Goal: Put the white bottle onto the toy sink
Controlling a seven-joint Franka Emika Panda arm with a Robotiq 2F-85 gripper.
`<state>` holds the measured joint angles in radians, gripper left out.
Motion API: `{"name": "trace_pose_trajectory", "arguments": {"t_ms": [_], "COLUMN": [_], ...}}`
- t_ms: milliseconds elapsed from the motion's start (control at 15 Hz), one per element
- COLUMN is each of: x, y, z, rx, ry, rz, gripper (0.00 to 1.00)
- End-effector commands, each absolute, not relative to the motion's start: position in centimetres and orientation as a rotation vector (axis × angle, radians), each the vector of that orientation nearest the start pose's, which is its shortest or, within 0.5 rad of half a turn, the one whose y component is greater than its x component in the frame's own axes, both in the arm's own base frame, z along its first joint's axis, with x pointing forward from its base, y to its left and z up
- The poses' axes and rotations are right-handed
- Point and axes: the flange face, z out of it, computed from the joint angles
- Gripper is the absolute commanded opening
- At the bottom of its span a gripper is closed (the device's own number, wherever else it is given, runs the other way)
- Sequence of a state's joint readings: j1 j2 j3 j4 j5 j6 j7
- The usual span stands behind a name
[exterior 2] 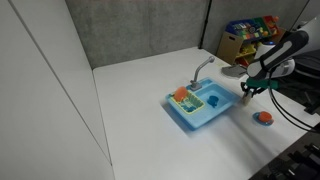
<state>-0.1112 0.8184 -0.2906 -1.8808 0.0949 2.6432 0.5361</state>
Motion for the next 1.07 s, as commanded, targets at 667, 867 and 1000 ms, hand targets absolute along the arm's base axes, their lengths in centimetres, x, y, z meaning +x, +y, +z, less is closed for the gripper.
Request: {"name": "trace_pose_trajectory", "arguments": {"t_ms": [667, 867, 1000], "x": [57.6, 57.4, 57.1], "y": [-20.0, -18.0, -16.8], "z": [20.5, 22.7, 23.8], "rx": [-2.958, -2.980, -2.993], "ry": [1.358, 1.252, 1.190], "rz": [-0.018, -0.065, -0.079], "gripper": [0.10, 0.10, 0.09]}}
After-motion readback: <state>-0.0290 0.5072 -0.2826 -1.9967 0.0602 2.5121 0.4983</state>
